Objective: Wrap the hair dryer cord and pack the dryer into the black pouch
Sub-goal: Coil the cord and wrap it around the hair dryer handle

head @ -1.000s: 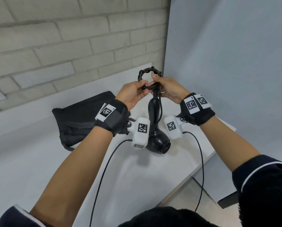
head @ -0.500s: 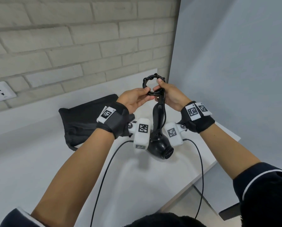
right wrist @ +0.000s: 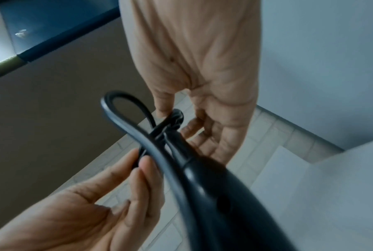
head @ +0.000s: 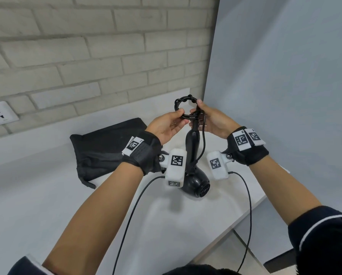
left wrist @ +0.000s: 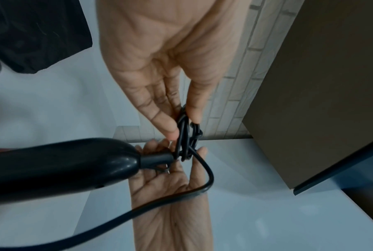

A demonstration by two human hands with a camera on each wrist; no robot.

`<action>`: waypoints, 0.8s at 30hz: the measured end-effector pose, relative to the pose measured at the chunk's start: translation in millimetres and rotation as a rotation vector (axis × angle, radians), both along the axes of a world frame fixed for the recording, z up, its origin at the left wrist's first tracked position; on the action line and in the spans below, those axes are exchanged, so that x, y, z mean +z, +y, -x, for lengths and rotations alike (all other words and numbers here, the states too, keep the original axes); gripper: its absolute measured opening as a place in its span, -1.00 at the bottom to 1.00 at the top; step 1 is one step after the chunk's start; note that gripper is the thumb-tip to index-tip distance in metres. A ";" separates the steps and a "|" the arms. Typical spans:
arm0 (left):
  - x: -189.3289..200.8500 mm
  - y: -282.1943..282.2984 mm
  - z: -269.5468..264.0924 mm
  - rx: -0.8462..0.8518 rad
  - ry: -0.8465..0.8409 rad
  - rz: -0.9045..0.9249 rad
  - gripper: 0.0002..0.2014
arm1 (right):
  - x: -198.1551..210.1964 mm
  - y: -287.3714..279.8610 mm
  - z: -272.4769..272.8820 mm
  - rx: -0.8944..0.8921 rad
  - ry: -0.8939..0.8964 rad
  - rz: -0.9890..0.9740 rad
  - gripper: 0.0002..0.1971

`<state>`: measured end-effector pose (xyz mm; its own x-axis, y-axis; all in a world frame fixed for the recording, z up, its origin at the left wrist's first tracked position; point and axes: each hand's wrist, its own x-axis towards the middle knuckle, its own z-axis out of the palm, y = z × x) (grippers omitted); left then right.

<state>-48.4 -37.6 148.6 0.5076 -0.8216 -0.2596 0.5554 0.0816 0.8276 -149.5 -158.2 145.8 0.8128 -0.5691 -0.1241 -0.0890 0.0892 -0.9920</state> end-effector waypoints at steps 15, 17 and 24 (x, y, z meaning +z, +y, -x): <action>-7.1 0.9 3.9 0.056 0.155 0.066 -0.88 | 22.0 0.5 65.1 0.002 0.127 0.511 -0.91; -7.8 1.0 5.5 0.048 0.169 0.088 -0.89 | 19.6 -3.9 67.7 -0.005 0.189 0.592 -0.90; -14.8 0.0 13.9 0.039 0.150 0.171 -0.89 | -3.8 -17.2 54.7 -0.146 0.347 0.736 -0.89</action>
<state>-62.4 -37.6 133.9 0.5059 -0.8406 -0.1934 0.6648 0.2372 0.7083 -204.2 -175.4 142.0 0.7083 -0.7000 0.0910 -0.4390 -0.5379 -0.7197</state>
